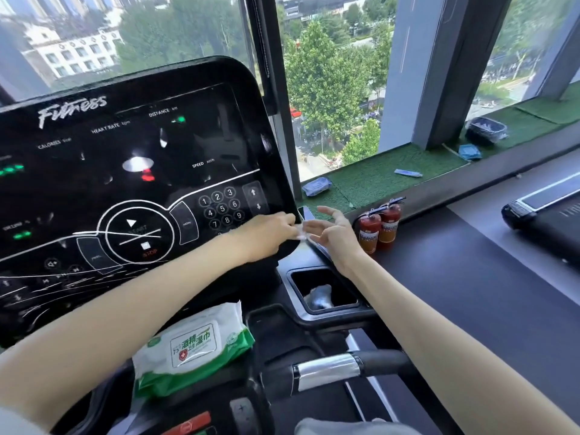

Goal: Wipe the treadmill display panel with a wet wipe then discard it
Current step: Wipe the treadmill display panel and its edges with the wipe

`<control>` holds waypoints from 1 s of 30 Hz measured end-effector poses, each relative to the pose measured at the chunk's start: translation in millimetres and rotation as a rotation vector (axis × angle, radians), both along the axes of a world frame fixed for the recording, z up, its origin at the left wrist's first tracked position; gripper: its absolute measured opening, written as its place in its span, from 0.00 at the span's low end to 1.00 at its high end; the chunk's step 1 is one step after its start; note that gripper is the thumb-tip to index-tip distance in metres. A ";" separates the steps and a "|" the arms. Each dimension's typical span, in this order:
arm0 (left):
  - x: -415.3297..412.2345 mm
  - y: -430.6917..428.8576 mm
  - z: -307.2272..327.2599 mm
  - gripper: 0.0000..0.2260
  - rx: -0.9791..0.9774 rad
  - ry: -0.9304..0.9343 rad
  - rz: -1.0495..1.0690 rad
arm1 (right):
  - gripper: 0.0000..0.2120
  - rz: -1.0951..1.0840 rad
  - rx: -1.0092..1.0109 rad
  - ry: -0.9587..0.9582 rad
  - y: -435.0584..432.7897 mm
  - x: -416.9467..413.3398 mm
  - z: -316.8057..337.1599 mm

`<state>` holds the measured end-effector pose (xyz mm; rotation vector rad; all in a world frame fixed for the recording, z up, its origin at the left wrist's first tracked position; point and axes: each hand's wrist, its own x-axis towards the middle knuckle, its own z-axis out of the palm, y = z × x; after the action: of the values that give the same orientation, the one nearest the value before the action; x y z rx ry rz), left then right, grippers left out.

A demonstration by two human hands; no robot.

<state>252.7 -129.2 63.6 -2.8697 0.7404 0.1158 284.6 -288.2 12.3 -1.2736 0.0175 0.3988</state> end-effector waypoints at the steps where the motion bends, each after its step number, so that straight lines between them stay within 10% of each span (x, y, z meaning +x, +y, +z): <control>1: 4.8 0.6 4.9 0.21 -0.003 -0.022 0.022 | 0.30 0.011 -0.007 0.004 -0.5 0.5 0.6; 4: 10.2 -5.5 11.7 0.19 -0.007 -0.178 0.070 | 0.31 0.042 -0.072 -0.028 0.4 2.4 1.1; 8: -9.9 -11.2 -3.4 0.14 0.288 0.067 -0.075 | 0.31 0.057 -0.104 -0.080 -1.7 0.4 2.6; 14: -2.8 -8.2 4.3 0.15 0.201 -0.140 -0.019 | 0.27 0.071 -0.112 -0.135 -0.6 0.3 0.8; 30: -13.5 15.8 -2.1 0.13 0.354 0.057 -0.103 | 0.27 0.080 -0.128 -0.169 2.2 0.8 -6.4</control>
<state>239.3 -113.4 61.5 -2.4981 0.7873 0.2858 285.3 -285.9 5.9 -1.4338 -0.1537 0.3627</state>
